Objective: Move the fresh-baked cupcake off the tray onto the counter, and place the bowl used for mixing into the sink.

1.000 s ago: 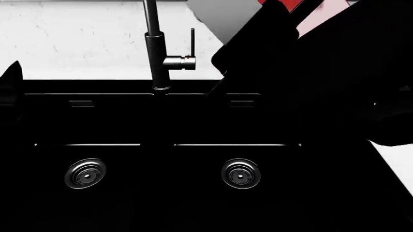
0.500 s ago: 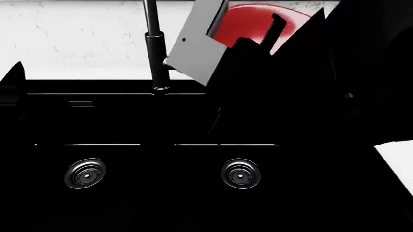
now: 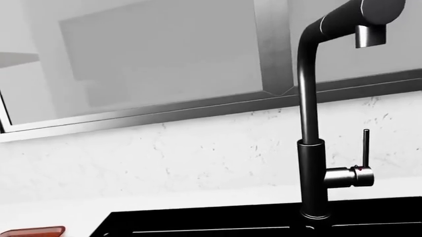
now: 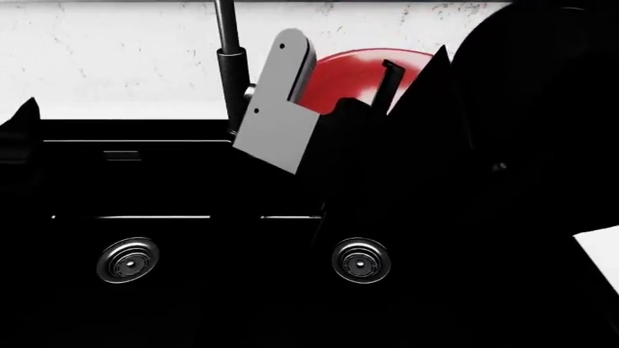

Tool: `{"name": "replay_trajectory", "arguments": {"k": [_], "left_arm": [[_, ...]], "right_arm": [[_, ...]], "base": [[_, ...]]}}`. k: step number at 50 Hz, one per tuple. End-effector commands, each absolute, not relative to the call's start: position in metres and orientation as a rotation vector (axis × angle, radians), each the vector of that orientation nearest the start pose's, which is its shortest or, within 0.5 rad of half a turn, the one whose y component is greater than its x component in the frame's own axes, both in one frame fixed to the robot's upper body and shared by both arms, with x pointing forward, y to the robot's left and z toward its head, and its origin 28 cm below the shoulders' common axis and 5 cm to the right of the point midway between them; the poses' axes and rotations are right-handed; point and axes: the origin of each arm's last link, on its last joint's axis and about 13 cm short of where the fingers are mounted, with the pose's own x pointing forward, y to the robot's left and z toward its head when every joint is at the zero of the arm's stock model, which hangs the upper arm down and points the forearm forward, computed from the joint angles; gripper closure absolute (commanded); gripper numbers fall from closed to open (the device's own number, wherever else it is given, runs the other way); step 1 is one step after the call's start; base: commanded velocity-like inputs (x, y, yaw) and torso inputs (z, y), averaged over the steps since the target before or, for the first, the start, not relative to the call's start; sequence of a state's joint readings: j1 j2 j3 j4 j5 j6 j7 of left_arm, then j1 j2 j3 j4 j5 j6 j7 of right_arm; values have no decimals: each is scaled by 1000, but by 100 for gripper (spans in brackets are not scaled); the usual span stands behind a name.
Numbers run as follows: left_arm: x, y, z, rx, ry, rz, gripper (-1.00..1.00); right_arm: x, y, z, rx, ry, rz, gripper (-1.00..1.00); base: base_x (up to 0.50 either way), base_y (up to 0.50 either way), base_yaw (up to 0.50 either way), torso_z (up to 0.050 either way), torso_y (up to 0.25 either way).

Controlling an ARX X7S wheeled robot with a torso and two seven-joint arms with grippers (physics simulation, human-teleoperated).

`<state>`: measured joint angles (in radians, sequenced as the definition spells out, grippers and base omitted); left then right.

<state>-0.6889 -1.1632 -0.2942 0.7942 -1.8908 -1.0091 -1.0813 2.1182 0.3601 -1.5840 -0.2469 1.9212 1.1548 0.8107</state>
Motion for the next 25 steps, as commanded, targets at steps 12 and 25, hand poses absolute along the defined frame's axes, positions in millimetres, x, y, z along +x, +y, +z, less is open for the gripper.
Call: {"name": "replay_trajectory", "arguments": {"k": [12,25], "left_arm": [[140,295,299,163,-118,133,-100],[140,295,297,167,-112,131,-100]], "right_arm": [[233,-23,325,-1096,400,598,100],[236,-21,311,-1090,426,630,100]], "base": [[0,0,0,0,0],[0,0,0,0,0]]}}
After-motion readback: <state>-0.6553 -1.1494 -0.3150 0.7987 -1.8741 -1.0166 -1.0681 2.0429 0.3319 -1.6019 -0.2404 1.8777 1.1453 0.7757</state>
